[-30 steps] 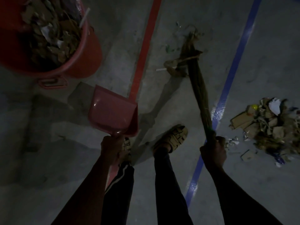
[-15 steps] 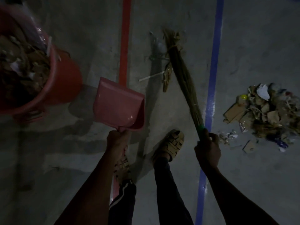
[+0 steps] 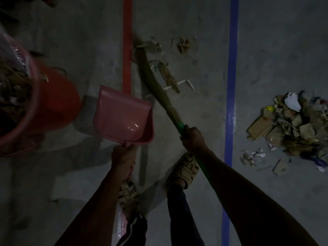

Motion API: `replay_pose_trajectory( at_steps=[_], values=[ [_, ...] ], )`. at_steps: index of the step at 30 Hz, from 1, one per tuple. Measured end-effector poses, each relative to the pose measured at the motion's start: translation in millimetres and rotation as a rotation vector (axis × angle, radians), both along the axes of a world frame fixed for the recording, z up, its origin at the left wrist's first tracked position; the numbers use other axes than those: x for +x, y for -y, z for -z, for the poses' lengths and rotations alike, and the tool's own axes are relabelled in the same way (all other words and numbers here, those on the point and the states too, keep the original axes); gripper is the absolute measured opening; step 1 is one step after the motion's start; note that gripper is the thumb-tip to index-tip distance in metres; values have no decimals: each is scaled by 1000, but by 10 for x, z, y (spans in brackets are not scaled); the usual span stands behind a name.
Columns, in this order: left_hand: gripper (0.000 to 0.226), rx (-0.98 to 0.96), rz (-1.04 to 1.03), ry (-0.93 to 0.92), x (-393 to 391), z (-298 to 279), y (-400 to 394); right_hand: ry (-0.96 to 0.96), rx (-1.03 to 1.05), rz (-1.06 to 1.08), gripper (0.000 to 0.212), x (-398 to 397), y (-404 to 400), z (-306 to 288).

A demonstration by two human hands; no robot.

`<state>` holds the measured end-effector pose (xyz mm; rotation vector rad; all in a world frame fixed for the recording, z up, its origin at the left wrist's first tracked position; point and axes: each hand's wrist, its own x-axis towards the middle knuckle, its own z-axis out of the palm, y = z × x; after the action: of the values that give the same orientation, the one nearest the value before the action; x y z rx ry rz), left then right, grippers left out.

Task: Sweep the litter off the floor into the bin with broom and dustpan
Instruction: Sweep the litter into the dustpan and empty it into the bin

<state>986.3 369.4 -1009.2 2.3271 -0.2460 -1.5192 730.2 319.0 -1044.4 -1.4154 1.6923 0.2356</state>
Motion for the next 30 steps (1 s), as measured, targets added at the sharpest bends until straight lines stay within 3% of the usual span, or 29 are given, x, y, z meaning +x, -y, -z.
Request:
replay_pose_trajectory(
  at_steps=[8, 12, 18, 23, 30],
  values=[
    [51, 57, 59, -16, -147, 14, -59, -22, 86, 537, 35, -600, -195, 182],
    [47, 54, 106, -12, -337, 17, -13, -189, 34, 688, 24, -1121, -525, 146],
    [27, -17, 228, 13, -661, -14, 52, -459, -88, 793, 32, -1756, -958, -102],
    [37, -75, 323, 34, -873, -79, 64, -663, -103, 895, 56, -1981, -1264, -511],
    [41, -63, 539, 0, -1205, -222, 125, -686, -154, 862, 60, -2081, -1989, -818]
  ],
)
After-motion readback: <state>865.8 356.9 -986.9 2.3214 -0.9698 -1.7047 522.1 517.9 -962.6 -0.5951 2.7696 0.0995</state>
